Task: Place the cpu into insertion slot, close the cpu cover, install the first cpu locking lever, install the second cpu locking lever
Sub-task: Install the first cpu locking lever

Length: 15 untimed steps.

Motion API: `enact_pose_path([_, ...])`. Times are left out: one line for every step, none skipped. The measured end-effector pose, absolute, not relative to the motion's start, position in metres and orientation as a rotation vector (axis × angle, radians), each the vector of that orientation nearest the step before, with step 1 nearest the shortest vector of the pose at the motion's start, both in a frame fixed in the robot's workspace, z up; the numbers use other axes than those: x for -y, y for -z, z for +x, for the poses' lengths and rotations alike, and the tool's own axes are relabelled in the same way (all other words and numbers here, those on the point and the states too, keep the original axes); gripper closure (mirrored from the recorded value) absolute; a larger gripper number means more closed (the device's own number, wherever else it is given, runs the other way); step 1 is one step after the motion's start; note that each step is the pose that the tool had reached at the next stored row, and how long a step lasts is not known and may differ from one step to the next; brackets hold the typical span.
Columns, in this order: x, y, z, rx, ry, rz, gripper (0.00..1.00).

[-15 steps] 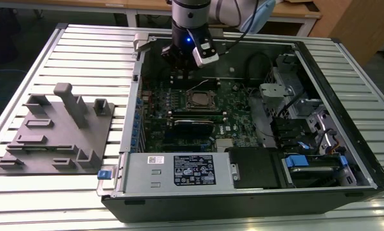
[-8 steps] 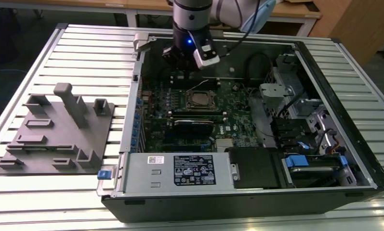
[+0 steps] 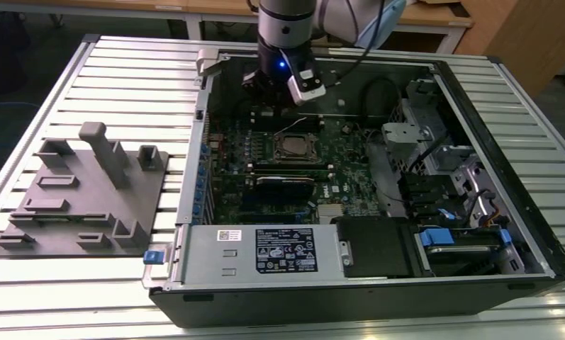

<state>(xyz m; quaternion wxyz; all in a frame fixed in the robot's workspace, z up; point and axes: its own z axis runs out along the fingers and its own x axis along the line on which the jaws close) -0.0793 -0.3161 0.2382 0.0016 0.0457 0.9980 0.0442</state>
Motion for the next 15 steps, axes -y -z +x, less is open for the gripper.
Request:
enact_pose_path([0.316, -0.238, -0.079, -3.132, -0.139, 0.143, 0.89])
enact_pose_path([0.316, -0.237, -0.078, -3.132, -0.138, 0.144, 0.89])
enact_pose_path([0.316, -0.237, -0.077, -3.132, -0.138, 0.143, 0.89])
enact_pose_path([0.316, -0.236, -0.076, -3.132, -0.139, 0.143, 0.89])
enact_pose_path([0.316, -0.236, -0.075, -3.132, -0.139, 0.143, 0.89])
enact_pose_path([0.316, -0.235, -0.074, -3.132, -0.139, 0.143, 0.89])
enact_pose_path([0.316, -0.234, -0.074, -3.132, -0.139, 0.143, 0.89])
enact_pose_path([0.316, -0.234, -0.073, -3.132, -0.139, 0.143, 0.89])
enact_pose_path([0.316, -0.233, -0.072, -3.132, -0.138, 0.143, 0.89])
enact_pose_path([0.316, -0.233, -0.071, -3.132, -0.139, 0.143, 0.89])
enact_pose_path([0.316, -0.232, -0.070, -3.132, -0.139, 0.143, 0.89])
enact_pose_path([0.316, -0.232, -0.069, -3.132, -0.139, 0.143, 0.89])
enact_pose_path([0.316, -0.231, -0.069, -3.132, -0.139, 0.144, 0.89])
enact_pose_path([0.316, -0.231, -0.068, -3.132, -0.139, 0.144, 0.89])
enact_pose_path([0.316, -0.230, -0.068, -3.132, -0.139, 0.146, 0.89])
